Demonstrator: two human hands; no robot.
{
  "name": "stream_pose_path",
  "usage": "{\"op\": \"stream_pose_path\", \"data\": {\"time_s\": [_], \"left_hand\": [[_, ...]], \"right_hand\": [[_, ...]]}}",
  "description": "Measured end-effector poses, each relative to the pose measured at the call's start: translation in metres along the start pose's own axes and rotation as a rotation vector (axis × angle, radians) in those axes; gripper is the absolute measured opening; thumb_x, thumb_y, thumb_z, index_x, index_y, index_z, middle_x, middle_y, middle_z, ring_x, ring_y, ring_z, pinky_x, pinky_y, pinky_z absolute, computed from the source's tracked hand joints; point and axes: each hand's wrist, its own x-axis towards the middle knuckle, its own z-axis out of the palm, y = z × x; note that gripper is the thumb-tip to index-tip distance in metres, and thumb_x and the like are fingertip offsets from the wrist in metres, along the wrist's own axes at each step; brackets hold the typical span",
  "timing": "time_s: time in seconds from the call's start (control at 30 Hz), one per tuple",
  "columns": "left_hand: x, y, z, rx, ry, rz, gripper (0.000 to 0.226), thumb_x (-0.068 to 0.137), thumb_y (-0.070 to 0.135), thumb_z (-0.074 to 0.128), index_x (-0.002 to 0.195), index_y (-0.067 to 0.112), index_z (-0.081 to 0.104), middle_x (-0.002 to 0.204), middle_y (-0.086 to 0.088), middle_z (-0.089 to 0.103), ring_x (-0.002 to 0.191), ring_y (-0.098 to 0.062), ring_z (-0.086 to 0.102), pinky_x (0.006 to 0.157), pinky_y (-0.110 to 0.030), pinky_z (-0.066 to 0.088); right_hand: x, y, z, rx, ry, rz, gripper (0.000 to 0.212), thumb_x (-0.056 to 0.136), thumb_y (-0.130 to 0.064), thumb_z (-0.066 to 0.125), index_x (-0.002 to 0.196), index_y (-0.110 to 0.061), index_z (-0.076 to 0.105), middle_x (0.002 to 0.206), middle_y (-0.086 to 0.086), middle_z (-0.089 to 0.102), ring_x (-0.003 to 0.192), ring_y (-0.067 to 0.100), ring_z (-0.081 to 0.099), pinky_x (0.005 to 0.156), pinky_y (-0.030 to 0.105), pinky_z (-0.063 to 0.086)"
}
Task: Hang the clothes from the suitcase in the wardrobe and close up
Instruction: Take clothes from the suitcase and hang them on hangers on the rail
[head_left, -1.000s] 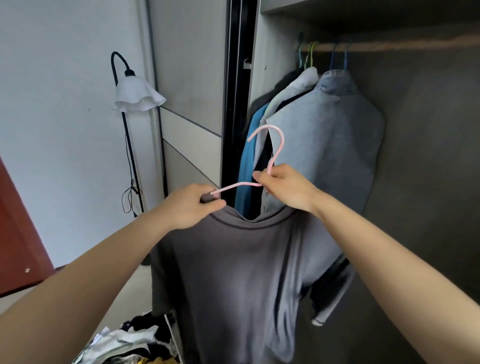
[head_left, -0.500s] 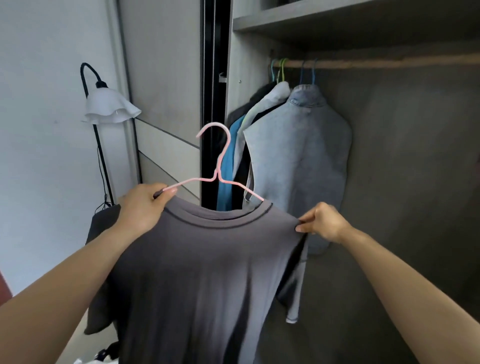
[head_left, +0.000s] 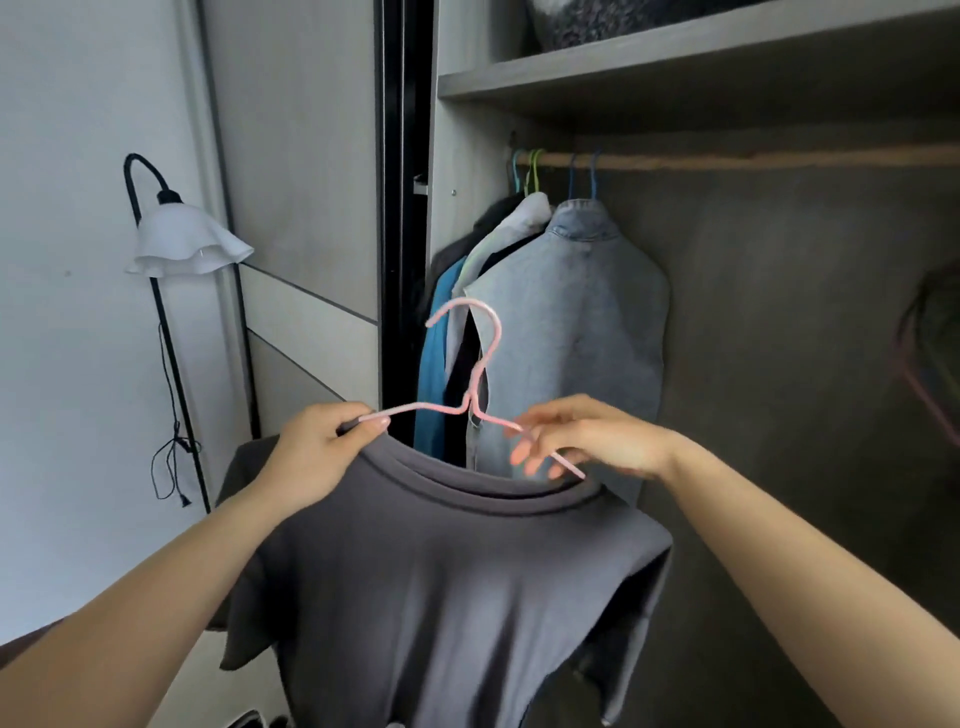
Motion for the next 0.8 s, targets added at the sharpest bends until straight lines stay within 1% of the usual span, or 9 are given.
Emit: {"op": "stream_pose_path", "data": {"time_s": [0.07,0.13,0.2,0.23,0.33,0.43,0.63,0.73,0.8], "left_hand": [[0.004,0.003,0.013,-0.033,-0.028,-0.020,0.039,0.095,0.025,0.057,0.057,0.033,0.054,0.048,0.015,0.045,0.051,-0.002,0.041,0.051,-0.018,0.027],[0.012,-0.006,0.024,-0.024,-0.057,-0.082,0.029,0.096,0.034,0.055,0.069,0.036,0.061,0.055,0.019,0.052,0.056,-0.001,0.046,0.057,-0.016,0.033],[0.022,-0.018,0.037,0.030,-0.125,-0.147,0.027,0.092,0.056,0.044,0.088,0.038,0.064,0.079,0.020,0.064,0.080,-0.006,0.058,0.082,-0.030,0.048],[0.027,-0.020,0.043,0.064,-0.178,-0.176,0.033,0.090,0.061,0.040,0.100,0.039,0.062,0.098,0.014,0.066,0.096,-0.014,0.059,0.092,-0.039,0.047],[0.039,-0.004,0.065,0.045,-0.282,-0.226,0.060,0.086,0.064,0.045,0.134,0.029,0.048,0.135,-0.003,0.053,0.123,-0.023,0.048,0.106,-0.042,0.038],[0.039,0.033,0.082,-0.098,-0.351,-0.159,0.071,0.091,0.053,0.053,0.151,0.027,0.026,0.149,0.009,0.036,0.139,-0.015,0.035,0.114,-0.033,0.028],[0.051,0.090,0.110,-0.337,-0.485,-0.124,0.065,0.098,0.048,0.046,0.153,0.034,0.016,0.157,0.016,0.019,0.145,-0.006,0.017,0.119,-0.027,0.012],[0.059,0.120,0.131,-0.515,-0.514,-0.086,0.053,0.099,0.043,0.045,0.149,0.029,0.034,0.154,0.014,0.030,0.141,-0.003,0.026,0.120,-0.026,0.014],[0.063,0.135,0.143,-0.627,-0.493,-0.104,0.039,0.100,0.039,0.044,0.137,0.030,0.052,0.140,0.017,0.047,0.130,-0.002,0.041,0.115,-0.026,0.026]], "right_hand": [[-0.003,-0.020,0.017,0.004,-0.099,0.026,0.021,0.093,-0.014,0.059,0.113,-0.009,0.064,0.080,0.008,0.071,0.072,0.018,0.066,0.068,0.026,0.052],[-0.009,-0.033,0.025,0.037,-0.110,0.043,0.017,0.099,-0.015,0.051,0.104,-0.006,0.064,0.066,0.008,0.065,0.059,0.020,0.062,0.060,0.026,0.052],[-0.015,-0.040,0.030,0.058,-0.135,0.066,0.020,0.102,-0.013,0.043,0.096,-0.009,0.061,0.061,0.007,0.063,0.055,0.021,0.060,0.058,0.028,0.052],[-0.018,-0.041,0.032,0.061,-0.141,0.072,0.021,0.102,-0.010,0.040,0.094,-0.010,0.059,0.061,0.007,0.063,0.055,0.022,0.060,0.059,0.030,0.052],[-0.024,-0.041,0.031,0.154,-0.032,0.085,0.023,0.098,-0.003,0.039,0.090,-0.006,0.060,0.056,0.007,0.061,0.054,0.019,0.057,0.054,0.027,0.049],[-0.041,-0.041,0.019,0.435,0.161,0.098,0.022,0.099,-0.008,0.041,0.088,-0.002,0.059,0.048,0.006,0.051,0.045,0.017,0.045,0.051,0.027,0.039],[-0.071,-0.051,-0.008,0.807,0.373,0.066,0.028,0.099,-0.012,0.034,0.091,0.002,0.056,0.045,0.007,0.047,0.038,0.016,0.038,0.046,0.025,0.037],[-0.066,-0.050,-0.027,0.715,0.608,0.029,0.027,0.098,-0.009,0.036,0.082,0.002,0.056,0.043,0.006,0.051,0.034,0.016,0.042,0.043,0.023,0.037],[-0.055,-0.045,-0.040,0.698,0.754,0.017,0.026,0.098,-0.008,0.040,0.078,-0.001,0.055,0.042,0.004,0.050,0.033,0.014,0.041,0.040,0.019,0.036]]}}
